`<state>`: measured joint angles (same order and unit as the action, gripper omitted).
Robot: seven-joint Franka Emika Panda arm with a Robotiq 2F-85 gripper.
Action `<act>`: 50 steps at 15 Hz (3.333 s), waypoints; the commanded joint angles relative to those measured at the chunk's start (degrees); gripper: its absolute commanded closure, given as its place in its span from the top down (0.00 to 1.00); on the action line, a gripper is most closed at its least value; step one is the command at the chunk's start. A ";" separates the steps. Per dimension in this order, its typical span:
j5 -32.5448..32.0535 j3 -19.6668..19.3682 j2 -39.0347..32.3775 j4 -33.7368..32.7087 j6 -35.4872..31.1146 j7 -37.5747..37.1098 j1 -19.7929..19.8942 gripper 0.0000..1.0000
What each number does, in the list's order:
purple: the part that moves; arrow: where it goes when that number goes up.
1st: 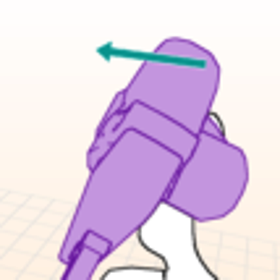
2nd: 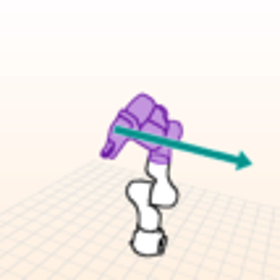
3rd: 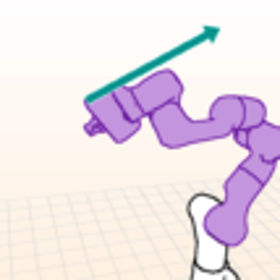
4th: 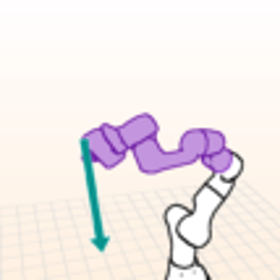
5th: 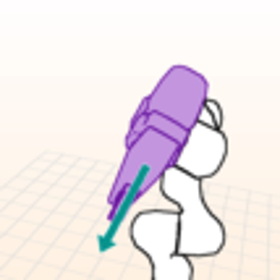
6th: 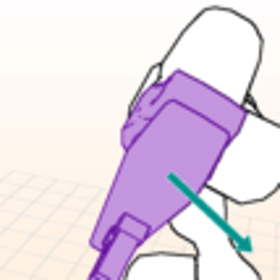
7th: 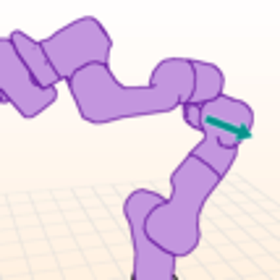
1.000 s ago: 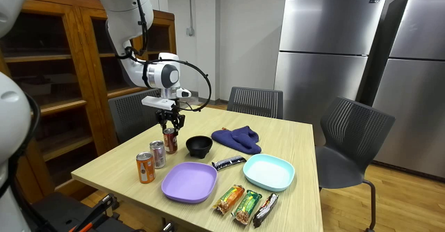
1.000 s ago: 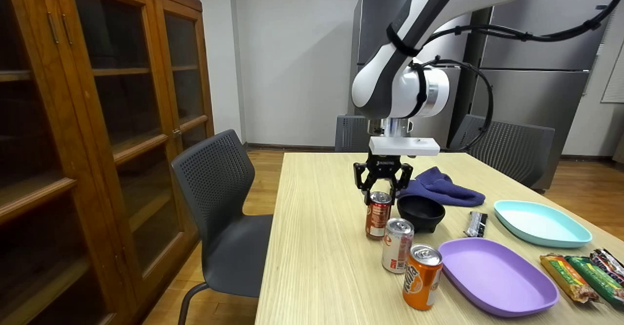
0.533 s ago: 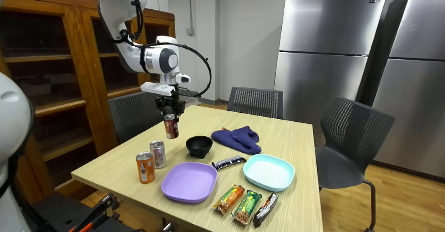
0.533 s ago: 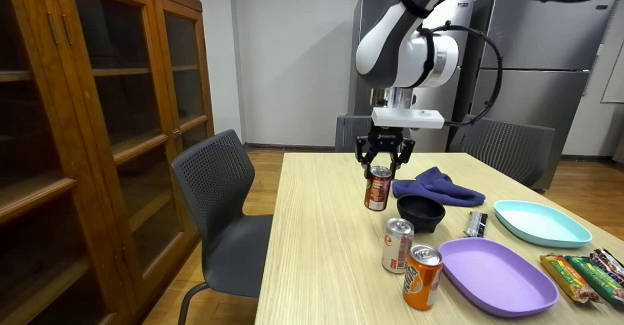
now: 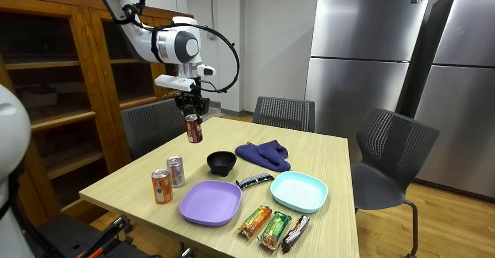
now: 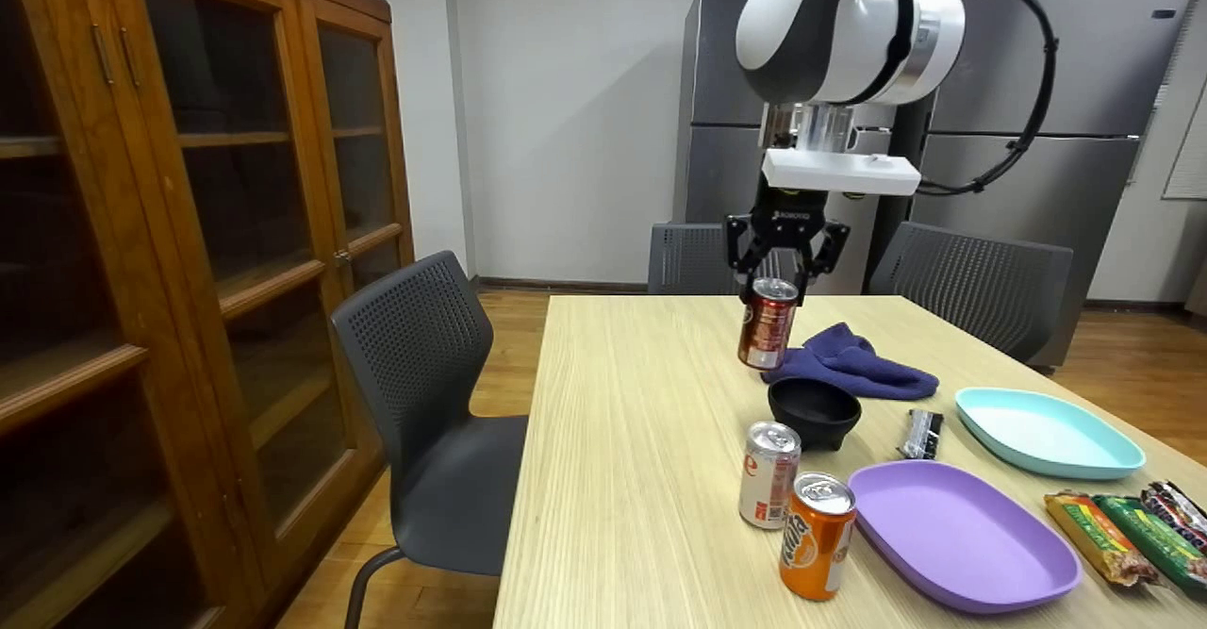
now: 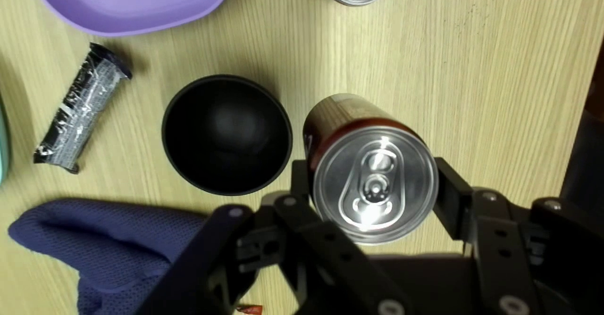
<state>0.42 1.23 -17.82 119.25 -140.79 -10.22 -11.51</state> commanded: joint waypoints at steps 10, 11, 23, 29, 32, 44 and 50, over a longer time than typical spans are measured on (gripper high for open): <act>-1.74 -3.54 12.76 16.45 -0.36 -2.95 7.40 0.38; -1.57 -3.89 12.75 17.42 -0.86 -3.03 7.96 0.38; 6.19 -6.09 6.86 22.25 -10.46 -4.03 13.07 0.38; 9.31 -6.19 1.35 20.97 -14.92 -4.50 12.98 0.38; 9.77 -6.28 -0.60 20.27 -15.87 -4.79 12.88 0.38; 12.54 -5.06 3.65 22.71 -13.64 -5.24 13.27 1.00; 16.48 -2.86 11.49 25.33 -9.85 -4.99 12.43 1.00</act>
<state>15.18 -3.20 -12.35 141.84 -153.85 -15.15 0.93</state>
